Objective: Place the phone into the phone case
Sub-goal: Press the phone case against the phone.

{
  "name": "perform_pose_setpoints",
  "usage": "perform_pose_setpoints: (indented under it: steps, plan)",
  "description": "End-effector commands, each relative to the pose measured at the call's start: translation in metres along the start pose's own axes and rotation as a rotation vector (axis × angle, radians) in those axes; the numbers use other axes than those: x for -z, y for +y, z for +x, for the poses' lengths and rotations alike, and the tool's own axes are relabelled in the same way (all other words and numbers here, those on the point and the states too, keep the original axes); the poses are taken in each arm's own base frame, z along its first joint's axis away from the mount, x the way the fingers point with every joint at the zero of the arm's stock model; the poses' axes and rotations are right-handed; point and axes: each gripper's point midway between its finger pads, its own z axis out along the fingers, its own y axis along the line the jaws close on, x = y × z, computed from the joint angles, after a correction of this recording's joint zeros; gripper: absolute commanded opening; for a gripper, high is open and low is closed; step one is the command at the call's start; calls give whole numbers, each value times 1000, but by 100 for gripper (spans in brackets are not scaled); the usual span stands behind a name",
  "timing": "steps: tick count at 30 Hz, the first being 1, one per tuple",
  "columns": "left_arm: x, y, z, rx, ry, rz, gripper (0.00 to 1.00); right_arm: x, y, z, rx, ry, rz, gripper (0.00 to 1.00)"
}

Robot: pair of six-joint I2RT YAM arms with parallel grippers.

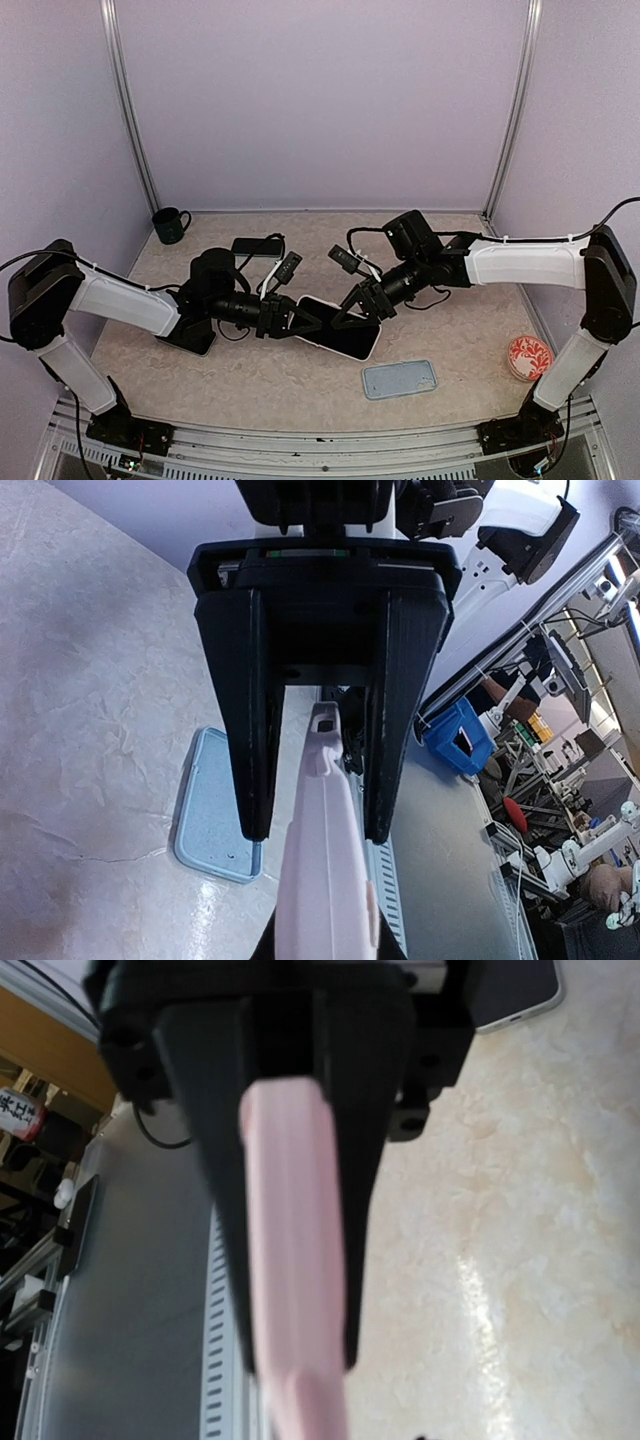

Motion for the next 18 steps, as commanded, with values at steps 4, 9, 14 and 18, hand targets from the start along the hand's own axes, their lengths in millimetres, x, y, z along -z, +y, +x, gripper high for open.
perform_pose_setpoints:
  steps: [4, 9, 14, 18]
  plan:
    - [-3, -21, -20, -95, -25, 56, 0, -7, 3, -9, 31, 7, 2, 24]
    - [-3, -18, -18, -84, -23, 53, 0, -7, 4, -6, 34, 13, -1, 0]
    - [-3, -17, -20, -72, -36, 56, 8, -6, 8, -6, 51, 4, -5, 0]
    - [1, -19, -25, -62, -68, 68, 37, -2, 11, -12, 74, -27, 10, 0]
